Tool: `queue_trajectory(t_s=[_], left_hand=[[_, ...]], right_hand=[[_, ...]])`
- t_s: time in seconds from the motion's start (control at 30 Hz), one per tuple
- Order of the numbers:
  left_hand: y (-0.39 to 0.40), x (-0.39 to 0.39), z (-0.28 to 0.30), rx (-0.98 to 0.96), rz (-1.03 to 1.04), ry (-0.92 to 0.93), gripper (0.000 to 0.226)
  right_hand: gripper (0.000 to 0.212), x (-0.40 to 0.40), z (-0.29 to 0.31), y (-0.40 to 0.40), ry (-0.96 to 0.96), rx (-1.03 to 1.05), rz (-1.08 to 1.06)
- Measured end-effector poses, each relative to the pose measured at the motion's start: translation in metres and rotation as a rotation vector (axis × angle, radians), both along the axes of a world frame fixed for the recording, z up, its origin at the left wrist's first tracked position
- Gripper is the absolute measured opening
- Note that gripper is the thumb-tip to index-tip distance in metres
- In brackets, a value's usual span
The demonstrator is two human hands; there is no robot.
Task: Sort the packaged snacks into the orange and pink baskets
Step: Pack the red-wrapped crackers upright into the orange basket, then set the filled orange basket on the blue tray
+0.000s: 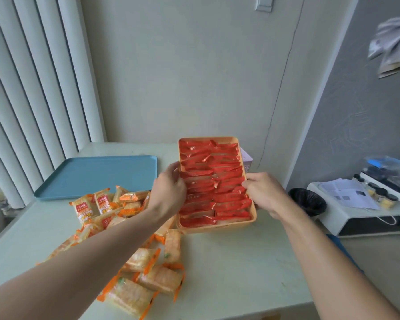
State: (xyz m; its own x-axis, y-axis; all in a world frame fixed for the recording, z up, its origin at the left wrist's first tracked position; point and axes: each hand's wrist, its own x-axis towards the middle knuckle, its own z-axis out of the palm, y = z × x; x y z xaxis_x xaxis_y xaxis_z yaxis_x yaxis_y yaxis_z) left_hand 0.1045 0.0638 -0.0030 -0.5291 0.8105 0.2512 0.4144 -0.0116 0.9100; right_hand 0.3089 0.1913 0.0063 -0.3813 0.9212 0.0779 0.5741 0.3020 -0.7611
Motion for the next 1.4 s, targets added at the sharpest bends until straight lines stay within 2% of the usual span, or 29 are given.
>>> queue_trajectory(t_s=[0.07, 0.17, 0.23, 0.43, 0.5, 0.67, 0.8, 0.9, 1.07, 1.23, 1.4], left_hand=[[0.0, -0.006, 0.018, 0.145, 0.01, -0.011, 0.05], [-0.001, -0.018, 0.037, 0.309, -0.024, -0.137, 0.052], [-0.004, -0.028, 0.034, 0.331, 0.012, -0.161, 0.053], [-0.01, -0.097, 0.036, 0.35, 0.273, -0.243, 0.042], [-0.012, -0.129, 0.044, 0.342, 0.366, -0.249, 0.041], [-0.04, -0.21, 0.053, 0.29, 0.542, -0.138, 0.026], [-0.055, -0.259, 0.047, 0.186, 0.481, -0.202, 0.037], [-0.064, -0.294, 0.017, 0.044, 0.449, -0.263, 0.043], [-0.076, -0.335, -0.022, -0.073, 0.413, -0.337, 0.041], [-0.08, -0.353, -0.035, -0.147, 0.451, -0.279, 0.027], [-0.087, -0.373, -0.054, -0.286, 0.497, -0.241, 0.046]], right_hand=[[0.031, -0.001, 0.021, -0.003, 0.126, 0.044, 0.005], [0.028, -0.012, 0.042, -0.016, 0.211, 0.092, 0.057], [0.028, -0.027, 0.042, -0.026, 0.251, 0.042, 0.142], [0.046, -0.092, 0.048, -0.03, 0.289, -0.155, 0.434], [0.048, -0.123, 0.05, -0.03, 0.269, -0.228, 0.457], [0.039, -0.235, 0.042, -0.037, 0.19, -0.178, 0.368], [0.028, -0.3, 0.037, -0.038, 0.192, -0.312, 0.305], [0.028, -0.346, 0.02, -0.037, 0.159, -0.392, 0.303], [0.027, -0.403, -0.001, -0.04, 0.14, -0.407, 0.296], [0.027, -0.434, -0.011, -0.05, 0.149, -0.408, 0.281], [0.03, -0.451, -0.029, -0.054, 0.112, -0.433, 0.254]])
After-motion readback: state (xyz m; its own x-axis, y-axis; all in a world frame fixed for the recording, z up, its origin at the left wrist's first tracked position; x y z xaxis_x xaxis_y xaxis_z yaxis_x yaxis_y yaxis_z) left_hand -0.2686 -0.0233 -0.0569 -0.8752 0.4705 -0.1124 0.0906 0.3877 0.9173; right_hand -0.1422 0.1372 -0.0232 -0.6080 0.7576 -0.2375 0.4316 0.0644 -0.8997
